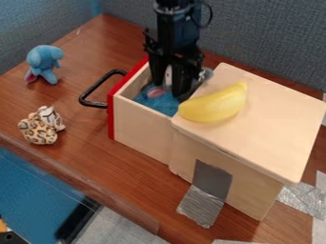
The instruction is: Put the donkey in the drawer
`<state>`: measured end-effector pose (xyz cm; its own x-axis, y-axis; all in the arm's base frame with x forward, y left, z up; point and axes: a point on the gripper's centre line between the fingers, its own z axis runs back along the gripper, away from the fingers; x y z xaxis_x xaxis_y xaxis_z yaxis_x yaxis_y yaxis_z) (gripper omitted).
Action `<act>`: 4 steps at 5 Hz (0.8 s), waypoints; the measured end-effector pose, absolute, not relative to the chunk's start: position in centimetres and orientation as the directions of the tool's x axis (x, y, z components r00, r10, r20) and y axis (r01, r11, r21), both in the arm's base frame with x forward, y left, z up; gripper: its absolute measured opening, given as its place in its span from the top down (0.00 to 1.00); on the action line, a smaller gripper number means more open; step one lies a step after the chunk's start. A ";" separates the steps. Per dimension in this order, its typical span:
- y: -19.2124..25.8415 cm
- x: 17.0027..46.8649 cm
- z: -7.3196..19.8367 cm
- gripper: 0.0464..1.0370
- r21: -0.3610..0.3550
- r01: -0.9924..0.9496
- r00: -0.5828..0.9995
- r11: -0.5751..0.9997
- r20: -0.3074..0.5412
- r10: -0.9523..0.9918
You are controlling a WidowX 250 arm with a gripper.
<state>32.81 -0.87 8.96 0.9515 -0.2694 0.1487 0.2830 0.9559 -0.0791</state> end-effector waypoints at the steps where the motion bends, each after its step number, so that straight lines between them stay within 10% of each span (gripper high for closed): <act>1: -0.5 32.2 8.1 0.40 -0.059 0.275 0.956 0.960 0.119 -0.267; 2: -0.2 32.0 8.0 0.10 -0.047 0.269 0.959 0.962 0.103 -0.264; 4: 0.6 31.9 10.0 0.03 -0.055 0.247 0.962 0.967 0.131 -0.238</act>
